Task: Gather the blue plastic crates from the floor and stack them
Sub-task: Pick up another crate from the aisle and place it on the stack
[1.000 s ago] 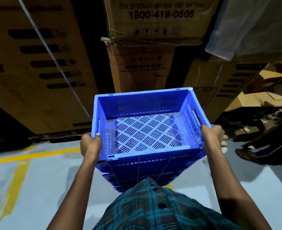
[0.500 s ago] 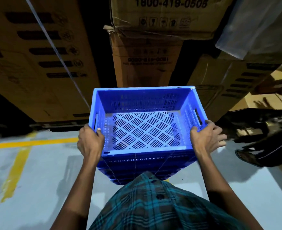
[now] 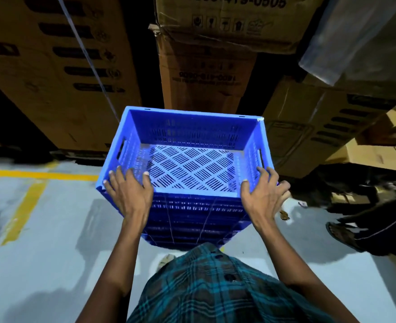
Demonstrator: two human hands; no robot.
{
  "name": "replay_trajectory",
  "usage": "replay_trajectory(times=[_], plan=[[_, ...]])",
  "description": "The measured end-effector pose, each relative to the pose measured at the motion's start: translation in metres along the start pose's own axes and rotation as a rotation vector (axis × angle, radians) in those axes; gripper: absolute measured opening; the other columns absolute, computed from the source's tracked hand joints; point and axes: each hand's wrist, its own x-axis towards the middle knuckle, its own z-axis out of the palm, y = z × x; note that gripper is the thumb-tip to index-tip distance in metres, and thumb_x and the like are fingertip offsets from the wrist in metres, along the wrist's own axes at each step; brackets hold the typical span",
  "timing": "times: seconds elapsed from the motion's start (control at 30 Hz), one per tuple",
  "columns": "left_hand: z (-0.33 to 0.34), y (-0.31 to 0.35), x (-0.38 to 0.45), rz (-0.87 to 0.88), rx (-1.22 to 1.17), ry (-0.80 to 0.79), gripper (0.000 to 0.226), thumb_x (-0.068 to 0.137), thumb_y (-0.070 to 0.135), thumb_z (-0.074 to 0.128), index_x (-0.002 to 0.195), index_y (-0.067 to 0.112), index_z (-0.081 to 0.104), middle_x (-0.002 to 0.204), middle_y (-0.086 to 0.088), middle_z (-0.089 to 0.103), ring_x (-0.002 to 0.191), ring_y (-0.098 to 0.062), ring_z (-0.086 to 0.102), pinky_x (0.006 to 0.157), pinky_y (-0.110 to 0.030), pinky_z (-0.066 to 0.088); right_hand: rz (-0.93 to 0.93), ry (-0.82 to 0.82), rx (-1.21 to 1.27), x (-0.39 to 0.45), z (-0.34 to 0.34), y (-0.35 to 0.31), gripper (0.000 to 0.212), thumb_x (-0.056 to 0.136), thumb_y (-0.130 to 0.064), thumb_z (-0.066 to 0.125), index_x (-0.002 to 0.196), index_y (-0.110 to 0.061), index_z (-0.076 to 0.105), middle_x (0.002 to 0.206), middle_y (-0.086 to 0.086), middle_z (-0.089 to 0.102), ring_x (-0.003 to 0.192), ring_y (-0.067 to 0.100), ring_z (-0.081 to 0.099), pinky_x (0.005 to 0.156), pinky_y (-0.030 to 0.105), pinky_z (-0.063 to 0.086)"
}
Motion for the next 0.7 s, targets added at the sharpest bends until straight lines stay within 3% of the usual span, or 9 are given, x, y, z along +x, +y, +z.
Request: replay_trajectory(times=[0.13, 0.23, 0.4, 0.47, 0.6, 0.7], plan=[[-0.002, -0.011, -0.017, 0.149, -0.065, -0.069, 0.06, 0.094, 0.054, 0.035, 0.121, 0.011, 0.067, 0.148, -0.017, 0.044, 0.148, -0.033, 0.021, 0.119, -0.053, -0.004, -0.002, -0.028, -0.021, 0.006, -0.003, 0.001, 0.053, 0.079, -0.047, 0.05, 0.126, -0.021, 0.057, 0.135, 0.001, 0.055, 0.107, 0.037, 0.043, 0.088, 0.043, 0.03], [-0.009, -0.018, -0.016, 0.208, -0.047, -0.133, 0.061, 0.095, 0.059, 0.034, 0.122, 0.014, 0.066, 0.147, -0.016, 0.046, 0.147, -0.033, 0.021, 0.118, -0.056, -0.005, -0.01, -0.054, -0.019, 0.007, -0.003, -0.001, 0.054, 0.079, -0.047, 0.05, 0.126, -0.021, 0.056, 0.132, 0.003, 0.055, 0.111, 0.038, 0.042, 0.09, 0.045, 0.031], [-0.015, -0.003, -0.011, 0.182, 0.016, -0.169, 0.051, 0.094, 0.055, 0.044, 0.112, 0.014, 0.069, 0.112, -0.012, 0.07, 0.119, -0.032, 0.056, 0.116, -0.066, 0.006, -0.008, -0.156, -0.01, 0.007, -0.01, -0.002, 0.05, 0.082, -0.042, 0.058, 0.126, -0.018, 0.057, 0.138, 0.011, 0.049, 0.129, 0.041, 0.033, 0.101, 0.05, 0.03], [-0.014, 0.007, -0.012, 0.272, -0.019, -0.218, 0.052, 0.094, 0.055, 0.046, 0.116, 0.013, 0.068, 0.106, -0.011, 0.073, 0.109, -0.03, 0.063, 0.116, -0.062, 0.01, 0.013, -0.158, 0.019, -0.001, -0.014, -0.003, 0.046, 0.085, -0.038, 0.06, 0.126, -0.017, 0.058, 0.143, 0.012, 0.044, 0.133, 0.041, 0.028, 0.104, 0.051, 0.029], [-0.012, 0.018, -0.017, 0.553, -0.209, -0.39, 0.065, 0.089, 0.066, 0.043, 0.112, 0.012, 0.072, 0.1, -0.007, 0.076, 0.095, -0.025, 0.071, 0.103, -0.05, 0.043, 0.006, -0.19, 0.075, -0.039, -0.014, -0.016, 0.042, 0.088, -0.04, 0.057, 0.124, -0.019, 0.062, 0.142, 0.01, 0.048, 0.137, 0.036, 0.03, 0.11, 0.05, 0.028], [-0.01, 0.014, -0.009, 0.647, -0.367, -0.481, 0.062, 0.085, 0.062, 0.058, 0.11, 0.008, 0.073, 0.092, -0.01, 0.076, 0.089, -0.024, 0.071, 0.097, -0.05, 0.049, -0.034, -0.247, 0.178, -0.075, -0.016, -0.02, 0.053, 0.085, -0.04, 0.051, 0.131, -0.015, 0.057, 0.147, 0.012, 0.046, 0.144, 0.034, 0.03, 0.115, 0.049, 0.027]])
